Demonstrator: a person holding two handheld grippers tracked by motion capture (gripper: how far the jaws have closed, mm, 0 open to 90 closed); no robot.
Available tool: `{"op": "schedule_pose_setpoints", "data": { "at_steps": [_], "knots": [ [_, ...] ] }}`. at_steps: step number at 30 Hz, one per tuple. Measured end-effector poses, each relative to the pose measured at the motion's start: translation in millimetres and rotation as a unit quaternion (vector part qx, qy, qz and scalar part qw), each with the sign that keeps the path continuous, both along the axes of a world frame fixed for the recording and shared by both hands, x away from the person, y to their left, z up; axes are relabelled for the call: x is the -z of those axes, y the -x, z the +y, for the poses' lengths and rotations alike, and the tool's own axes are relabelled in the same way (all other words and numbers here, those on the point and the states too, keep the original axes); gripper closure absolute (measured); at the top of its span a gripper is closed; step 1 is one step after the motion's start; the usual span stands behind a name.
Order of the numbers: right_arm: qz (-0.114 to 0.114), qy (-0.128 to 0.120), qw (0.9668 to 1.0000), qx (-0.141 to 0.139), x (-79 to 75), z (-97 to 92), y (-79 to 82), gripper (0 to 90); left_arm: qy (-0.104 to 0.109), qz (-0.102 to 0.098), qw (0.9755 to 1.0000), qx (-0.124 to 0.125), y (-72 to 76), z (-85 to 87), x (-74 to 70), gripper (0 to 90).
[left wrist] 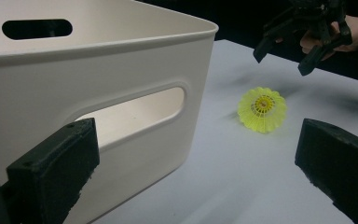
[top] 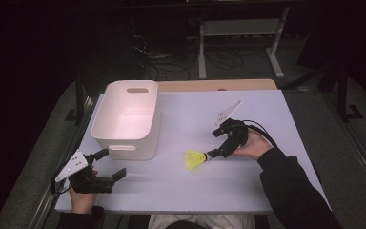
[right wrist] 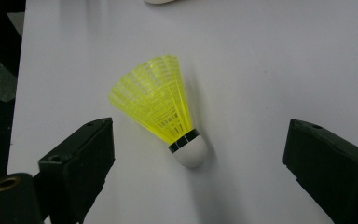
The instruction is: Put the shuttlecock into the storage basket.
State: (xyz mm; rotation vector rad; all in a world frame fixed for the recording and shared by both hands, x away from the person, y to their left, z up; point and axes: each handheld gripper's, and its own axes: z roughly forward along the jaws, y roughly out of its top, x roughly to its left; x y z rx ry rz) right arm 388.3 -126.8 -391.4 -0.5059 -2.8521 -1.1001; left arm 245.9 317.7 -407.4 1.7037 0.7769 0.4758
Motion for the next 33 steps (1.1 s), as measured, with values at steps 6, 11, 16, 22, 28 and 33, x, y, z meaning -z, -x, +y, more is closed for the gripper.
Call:
{"op": "schedule_pose_setpoints", "data": {
  "at_steps": [6,11,16,22,28,33],
  "knots": [
    [0.006,0.012,0.9999,-0.011,7.2,2.0,-0.5,6.8,-0.001,0.0,1.0,0.001,-0.1,0.0,0.0,0.0],
    [0.007,0.019,0.9997,-0.013,12.0,2.3,-1.3,6.9,-0.001,0.001,1.0,0.001,-0.1,-0.1,0.0,0.0],
    [0.01,0.021,0.9996,-0.014,15.8,2.6,-2.6,7.0,-0.001,0.001,1.0,0.001,-0.2,-0.2,0.1,0.0],
    [0.013,0.026,0.9994,-0.021,21.6,6.1,-4.3,7.2,-0.001,0.001,1.0,0.001,-0.2,-0.2,0.1,0.0],
    [0.008,0.038,0.9986,-0.037,30.9,9.3,-7.0,9.6,-0.001,0.001,1.0,0.002,-0.3,-0.2,0.2,0.0],
    [0.008,0.033,0.9983,-0.047,33.7,8.9,-8.3,12.6,-0.002,0.001,1.0,0.002,-0.3,-0.3,0.2,0.0]
  ]
}}
